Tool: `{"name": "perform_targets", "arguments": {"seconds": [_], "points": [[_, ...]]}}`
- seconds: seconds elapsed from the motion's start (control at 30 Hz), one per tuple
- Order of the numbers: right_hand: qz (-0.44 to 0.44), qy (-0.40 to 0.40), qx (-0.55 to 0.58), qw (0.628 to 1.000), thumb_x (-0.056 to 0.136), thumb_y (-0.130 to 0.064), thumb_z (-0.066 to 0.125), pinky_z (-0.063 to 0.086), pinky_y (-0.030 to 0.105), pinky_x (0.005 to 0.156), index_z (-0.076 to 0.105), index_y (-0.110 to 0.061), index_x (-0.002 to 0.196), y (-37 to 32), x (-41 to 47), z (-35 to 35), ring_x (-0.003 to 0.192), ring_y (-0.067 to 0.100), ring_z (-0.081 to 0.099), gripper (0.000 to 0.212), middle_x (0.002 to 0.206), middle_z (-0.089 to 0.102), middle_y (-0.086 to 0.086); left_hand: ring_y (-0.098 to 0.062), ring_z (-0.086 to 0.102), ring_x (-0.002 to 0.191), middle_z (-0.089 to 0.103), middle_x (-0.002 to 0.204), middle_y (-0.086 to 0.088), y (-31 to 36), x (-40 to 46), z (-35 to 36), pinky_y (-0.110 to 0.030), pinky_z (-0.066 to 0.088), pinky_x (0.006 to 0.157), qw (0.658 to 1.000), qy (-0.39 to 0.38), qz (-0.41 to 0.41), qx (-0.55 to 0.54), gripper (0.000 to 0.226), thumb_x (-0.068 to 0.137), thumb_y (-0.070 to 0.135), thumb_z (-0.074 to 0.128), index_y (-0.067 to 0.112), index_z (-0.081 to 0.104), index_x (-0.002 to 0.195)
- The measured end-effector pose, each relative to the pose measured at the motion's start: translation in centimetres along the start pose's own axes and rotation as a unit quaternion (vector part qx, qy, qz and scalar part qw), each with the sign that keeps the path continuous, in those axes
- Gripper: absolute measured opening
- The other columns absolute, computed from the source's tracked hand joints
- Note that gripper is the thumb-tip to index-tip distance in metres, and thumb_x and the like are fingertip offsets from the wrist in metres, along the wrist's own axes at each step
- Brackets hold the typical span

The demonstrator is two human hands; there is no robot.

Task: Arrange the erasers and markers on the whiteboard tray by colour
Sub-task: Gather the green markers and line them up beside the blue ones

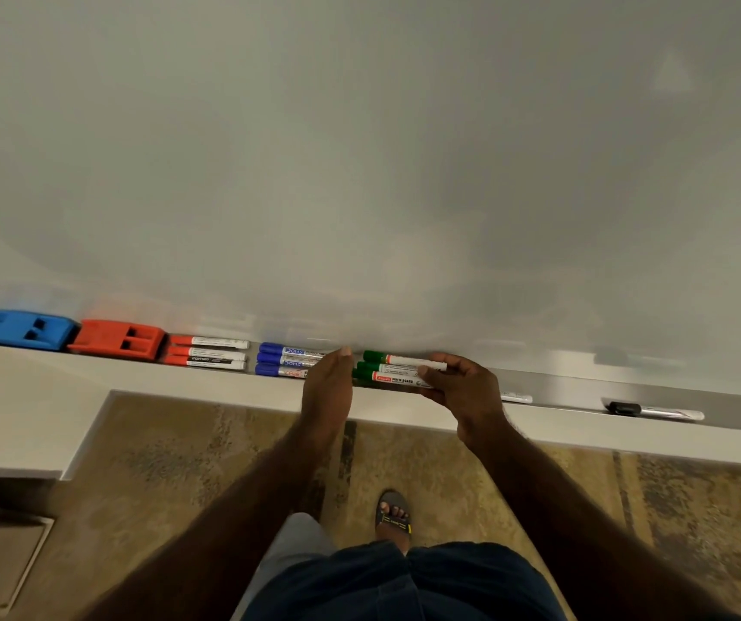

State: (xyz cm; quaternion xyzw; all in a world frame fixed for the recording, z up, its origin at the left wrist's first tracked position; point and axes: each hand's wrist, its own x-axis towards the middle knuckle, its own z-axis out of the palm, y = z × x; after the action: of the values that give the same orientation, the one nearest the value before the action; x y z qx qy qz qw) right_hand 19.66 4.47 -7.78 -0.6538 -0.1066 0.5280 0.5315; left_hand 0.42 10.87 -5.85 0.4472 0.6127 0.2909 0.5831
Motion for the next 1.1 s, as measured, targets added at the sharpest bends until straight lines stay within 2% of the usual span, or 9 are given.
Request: {"name": "perform_targets", "arguments": {"seconds": [0.07, 0.17, 0.3, 0.43, 0.53, 0.63, 0.77, 0.87, 1.1], "points": [[-0.008, 0.003, -0.034, 0.999, 0.078, -0.004, 0.087, 0.064, 0.033, 0.074, 0.077, -0.013, 0.103, 0.1, 0.4, 0.3, 0.089, 0.026, 0.079, 0.028, 0.097, 0.080, 0.010, -0.021, 0.068, 0.098, 0.071, 0.103, -0.008, 0.3, 0.0, 0.1, -0.031, 0.055, 0.078, 0.997, -0.003, 0.026, 0.073, 0.036, 0.110, 0.033, 0.042, 0.009, 0.068, 0.108], [-0.032, 0.007, -0.110, 0.993, 0.078, -0.011, 0.089, 0.064, 0.038, 0.082, 0.077, -0.015, 0.103, 0.2, 0.8, 0.5, 0.089, 0.022, 0.078, 0.027, 0.097, 0.080, 0.007, -0.020, 0.068, 0.095, 0.071, 0.102, -0.010, 0.6, 0.4, 0.1, -0.036, 0.058, 0.084, 0.989, -0.005, 0.035, 0.144, 0.037, 0.110, 0.034, 0.042, 0.007, 0.068, 0.106], [-0.077, -0.012, -0.259, 0.963, 0.079, -0.026, 0.087, 0.061, 0.039, 0.091, 0.074, -0.015, 0.118, -0.1, 0.3, 0.5, 0.093, 0.014, 0.076, 0.043, 0.101, 0.080, -0.003, -0.008, 0.062, 0.083, 0.069, 0.095, -0.004, 0.8, 0.7, 0.1, -0.022, 0.047, 0.067, 0.979, 0.009, 0.047, 0.196, 0.036, 0.110, 0.031, 0.042, 0.007, 0.068, 0.102], [-0.118, -0.016, -0.359, 0.926, 0.080, -0.036, 0.086, 0.059, 0.037, 0.092, 0.072, -0.016, 0.124, -1.1, -0.3, 0.4, 0.097, 0.012, 0.072, 0.051, 0.112, 0.077, -0.003, -0.008, 0.061, 0.079, 0.067, 0.088, -0.002, 0.8, 0.9, 0.0, -0.019, 0.041, 0.062, 0.974, 0.012, 0.048, 0.219, 0.033, 0.109, 0.028, 0.045, 0.007, 0.066, 0.096], [-0.112, -0.011, -0.361, 0.926, 0.081, -0.035, 0.084, 0.058, 0.037, 0.094, 0.071, -0.015, 0.126, -1.6, -0.4, -0.2, 0.101, 0.013, 0.071, 0.051, 0.118, 0.076, -0.001, -0.007, 0.060, 0.077, 0.067, 0.088, -0.005, 0.9, 1.0, 0.1, -0.018, 0.040, 0.061, 0.971, 0.010, 0.054, 0.232, 0.031, 0.108, 0.024, 0.047, 0.004, 0.067, 0.096], [-0.108, -0.007, -0.359, 0.927, 0.082, -0.028, 0.083, 0.055, 0.028, 0.087, 0.071, -0.016, 0.125, -1.8, -0.4, -0.4, 0.100, 0.010, 0.070, 0.047, 0.119, 0.076, -0.002, -0.006, 0.060, 0.078, 0.070, 0.094, -0.008, 0.9, 1.0, -0.1, -0.016, 0.041, 0.061, 0.968, 0.007, 0.061, 0.241, 0.028, 0.108, 0.021, 0.049, 0.002, 0.069, 0.101], [-0.111, -0.021, -0.378, 0.919, 0.083, -0.020, 0.082, 0.054, 0.021, 0.087, 0.068, -0.017, 0.128, -1.5, -0.6, -0.1, 0.104, 0.011, 0.070, 0.047, 0.122, 0.074, -0.001, -0.001, 0.059, 0.080, 0.067, 0.095, -0.002, 1.0, 0.8, -0.2, -0.012, 0.041, 0.062, 0.968, 0.008, 0.063, 0.242, 0.023, 0.107, 0.017, 0.050, 0.003, 0.069, 0.108], [-0.130, -0.021, -0.403, 0.906, 0.086, -0.015, 0.079, 0.047, 0.006, 0.078, 0.068, -0.016, 0.128, -1.3, -0.6, 0.0, 0.106, 0.009, 0.069, 0.044, 0.122, 0.074, 0.000, -0.002, 0.060, 0.081, 0.069, 0.098, -0.005, 1.2, 0.8, 0.0, -0.012, 0.042, 0.063, 0.967, 0.009, 0.064, 0.246, 0.023, 0.107, 0.017, 0.050, 0.004, 0.069, 0.107], [-0.136, -0.007, -0.419, 0.898, 0.086, -0.011, 0.075, 0.044, 0.004, 0.074, 0.071, -0.015, 0.125, -1.3, -0.5, 0.3, 0.095, 0.009, 0.069, 0.039, 0.113, 0.077, 0.000, -0.013, 0.062, 0.085, 0.071, 0.100, -0.008, 1.2, 0.9, 0.0, -0.016, 0.044, 0.066, 0.962, 0.021, 0.066, 0.263, 0.024, 0.106, 0.016, 0.050, 0.004, 0.070, 0.107]]}}
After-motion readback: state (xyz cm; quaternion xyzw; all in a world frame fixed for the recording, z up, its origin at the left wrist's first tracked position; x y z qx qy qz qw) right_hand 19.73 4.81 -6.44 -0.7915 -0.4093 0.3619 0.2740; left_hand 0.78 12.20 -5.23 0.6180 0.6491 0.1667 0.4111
